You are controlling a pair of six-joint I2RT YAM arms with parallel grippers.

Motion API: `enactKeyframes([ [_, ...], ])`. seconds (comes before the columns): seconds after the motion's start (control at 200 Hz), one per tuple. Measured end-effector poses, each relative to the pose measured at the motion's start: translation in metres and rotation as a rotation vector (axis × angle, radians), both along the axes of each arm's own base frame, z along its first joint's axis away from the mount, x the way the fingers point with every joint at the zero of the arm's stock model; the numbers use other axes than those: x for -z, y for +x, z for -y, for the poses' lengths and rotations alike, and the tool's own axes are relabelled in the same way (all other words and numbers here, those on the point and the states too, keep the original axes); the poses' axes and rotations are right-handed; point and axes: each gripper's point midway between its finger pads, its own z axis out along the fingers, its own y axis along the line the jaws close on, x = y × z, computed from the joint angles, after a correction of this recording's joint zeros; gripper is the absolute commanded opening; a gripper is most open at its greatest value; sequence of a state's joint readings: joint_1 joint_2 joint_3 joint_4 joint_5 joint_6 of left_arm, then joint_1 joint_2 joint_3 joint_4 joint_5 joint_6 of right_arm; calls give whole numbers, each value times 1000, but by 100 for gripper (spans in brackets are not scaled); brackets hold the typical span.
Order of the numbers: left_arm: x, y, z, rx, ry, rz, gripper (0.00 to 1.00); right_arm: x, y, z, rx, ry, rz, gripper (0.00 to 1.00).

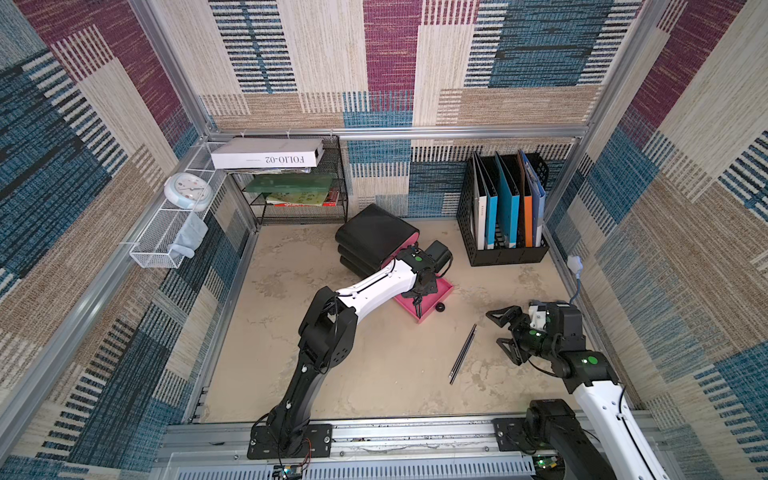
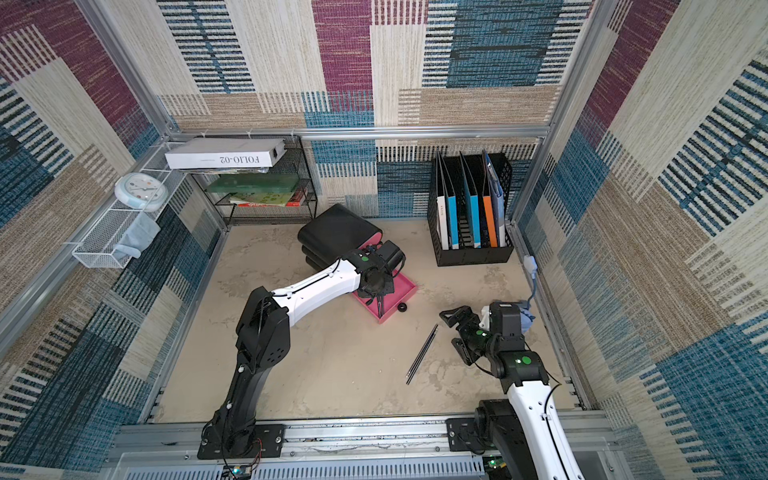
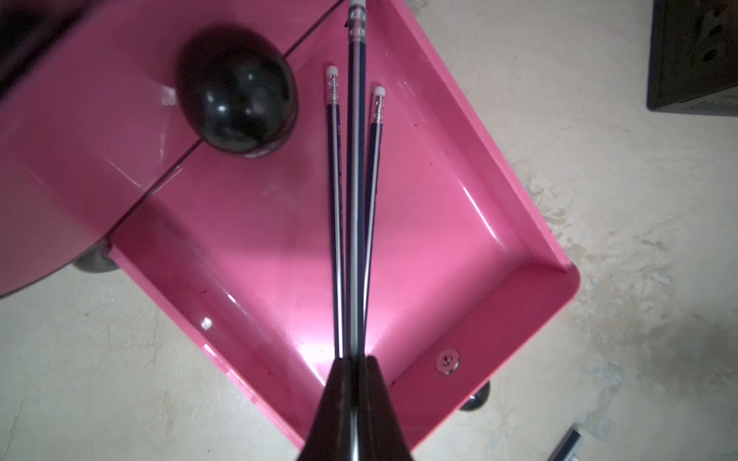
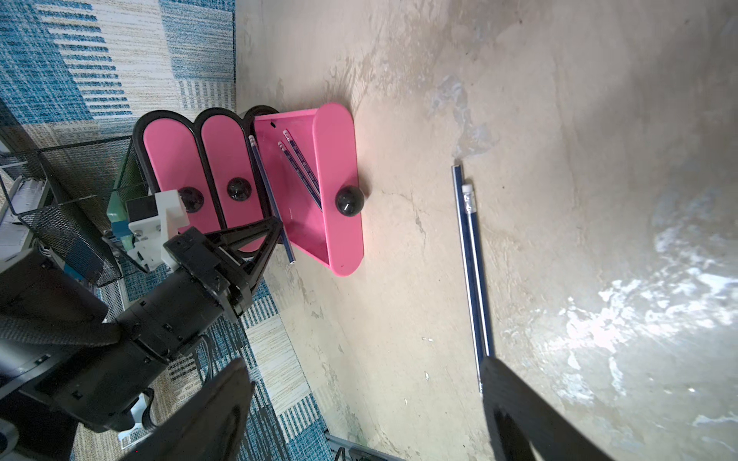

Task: Please place the pencils in the drawer according to their color
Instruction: Place the pencil in the drawer, then pick up the pencil from the center of the board.

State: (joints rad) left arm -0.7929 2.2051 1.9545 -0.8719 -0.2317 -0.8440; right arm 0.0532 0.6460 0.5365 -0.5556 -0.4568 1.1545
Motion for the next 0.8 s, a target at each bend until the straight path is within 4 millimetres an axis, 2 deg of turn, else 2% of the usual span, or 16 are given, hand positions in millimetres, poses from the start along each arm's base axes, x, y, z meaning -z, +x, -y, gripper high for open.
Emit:
enactKeyframes([
  [0.11,6,4,3,8,9,-8,0,-2,0,0,1,-1,4,93],
  [0.376,11,7,6,30,21,-25,37,-6,1,0,-4,-4,18,93],
  [0.431,9,7,7,34,18,-24,41,-7,1,0,-4,-5,19,93],
  [0.796,-7,7,21,92,-33,-24,45,-8,-1,0,-8,-9,19,93],
])
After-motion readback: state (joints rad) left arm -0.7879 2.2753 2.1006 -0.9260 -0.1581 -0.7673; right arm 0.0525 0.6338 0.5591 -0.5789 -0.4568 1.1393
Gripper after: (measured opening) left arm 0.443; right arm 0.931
